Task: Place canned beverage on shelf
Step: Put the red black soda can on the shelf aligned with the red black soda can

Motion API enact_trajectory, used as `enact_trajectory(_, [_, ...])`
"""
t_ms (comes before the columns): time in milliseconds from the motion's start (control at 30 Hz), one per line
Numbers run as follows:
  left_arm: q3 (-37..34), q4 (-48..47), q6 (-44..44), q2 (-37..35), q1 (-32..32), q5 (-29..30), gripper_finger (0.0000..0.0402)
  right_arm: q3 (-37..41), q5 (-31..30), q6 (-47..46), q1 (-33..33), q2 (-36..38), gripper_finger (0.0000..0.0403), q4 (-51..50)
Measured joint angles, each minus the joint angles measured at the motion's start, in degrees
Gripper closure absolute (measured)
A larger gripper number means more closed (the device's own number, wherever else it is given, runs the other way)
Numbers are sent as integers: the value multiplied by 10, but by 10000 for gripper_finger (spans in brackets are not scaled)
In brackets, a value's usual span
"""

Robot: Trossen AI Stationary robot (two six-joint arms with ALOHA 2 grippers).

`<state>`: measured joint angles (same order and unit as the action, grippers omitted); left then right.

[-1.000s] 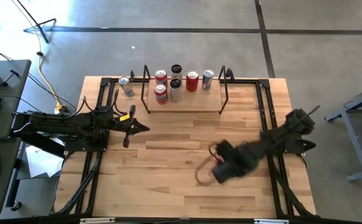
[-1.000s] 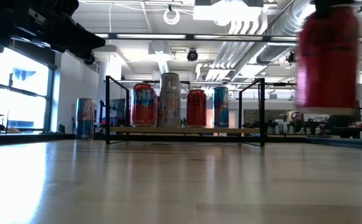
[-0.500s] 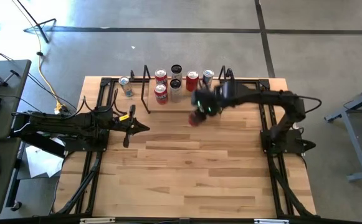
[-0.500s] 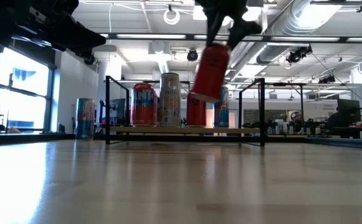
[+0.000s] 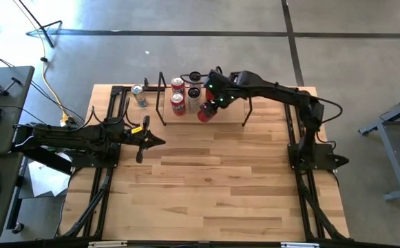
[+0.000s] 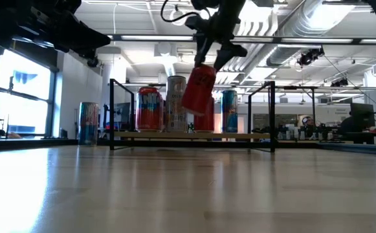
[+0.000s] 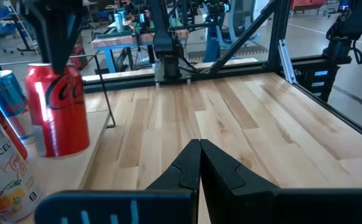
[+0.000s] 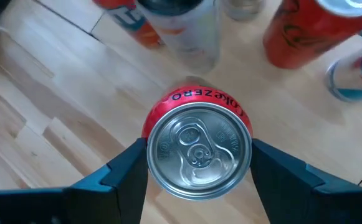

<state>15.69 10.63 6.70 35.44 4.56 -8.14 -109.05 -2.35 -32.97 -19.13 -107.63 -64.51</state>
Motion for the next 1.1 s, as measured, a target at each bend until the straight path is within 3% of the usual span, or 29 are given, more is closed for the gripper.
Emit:
enact_trajectory(367, [0,0,0,0,-1,0,401,-98,-11,31,-36,-85,172,-95])
enact_trajectory(767, [0,-1,0,0,-1,0,402,-101,-28,56,-50,-104,172,-78])
enact_trajectory(933, [0,-1,-3,0,-1,0,401,-101,-35,64,-52,-108,145,-76])
enact_trajectory(1100, [0,-1,-3,0,-1,0,401,-101,-34,79,-52,-114,144,-71])
